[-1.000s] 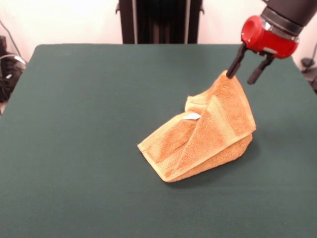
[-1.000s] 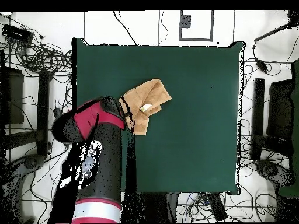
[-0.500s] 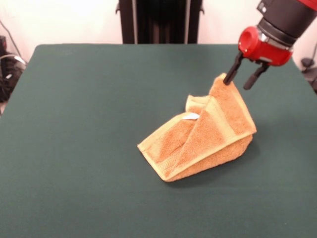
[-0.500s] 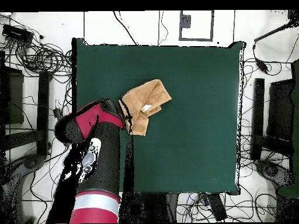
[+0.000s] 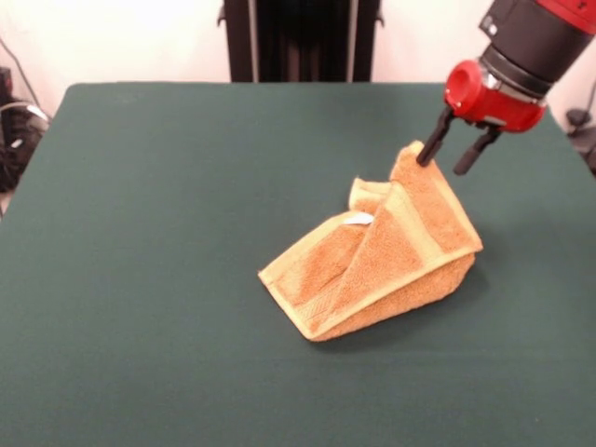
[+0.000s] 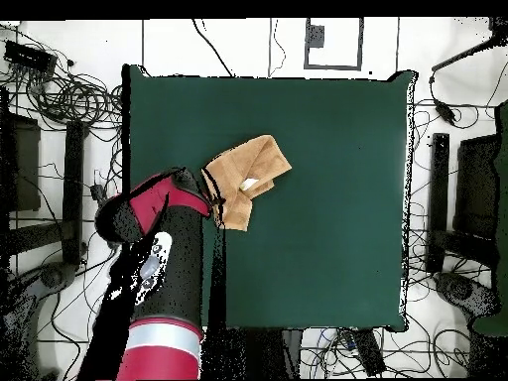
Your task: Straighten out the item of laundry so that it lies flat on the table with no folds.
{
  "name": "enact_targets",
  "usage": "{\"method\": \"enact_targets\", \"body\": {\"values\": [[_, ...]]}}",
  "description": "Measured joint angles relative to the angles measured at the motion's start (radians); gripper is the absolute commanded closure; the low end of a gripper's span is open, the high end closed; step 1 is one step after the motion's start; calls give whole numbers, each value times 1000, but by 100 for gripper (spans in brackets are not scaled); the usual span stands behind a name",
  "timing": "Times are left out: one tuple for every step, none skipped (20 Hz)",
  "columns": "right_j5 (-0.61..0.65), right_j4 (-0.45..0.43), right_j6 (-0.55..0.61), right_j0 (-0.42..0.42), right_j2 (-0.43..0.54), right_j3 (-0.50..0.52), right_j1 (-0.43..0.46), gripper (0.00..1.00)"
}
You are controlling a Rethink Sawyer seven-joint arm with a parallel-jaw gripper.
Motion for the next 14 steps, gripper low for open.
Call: {"method": "enact_targets", "body": {"values": [[2,-5,0,3,-2,-2,0,0],[5,-13,0,6,-6,-5,0,0],[15,-25,0,14,-14,-12,0,0],[26,-33,0,21,-21,-18,0,0],[34,-38,0,25,-27,-23,0,0],[41,-41,0,29,-31,-28,0,0],[58,-48,0,37,-40,-37,0,0],[75,-56,0,45,-49,-47,0,0],[90,-62,0,50,-56,-55,0,0],[97,-64,0,53,-59,-60,0,0],[106,-67,0,56,-62,-65,0,0],[114,-71,0,60,-64,-70,0,0],[122,-74,0,63,-67,-75,0,0],[128,-76,0,67,-69,-80,0,0]]}}
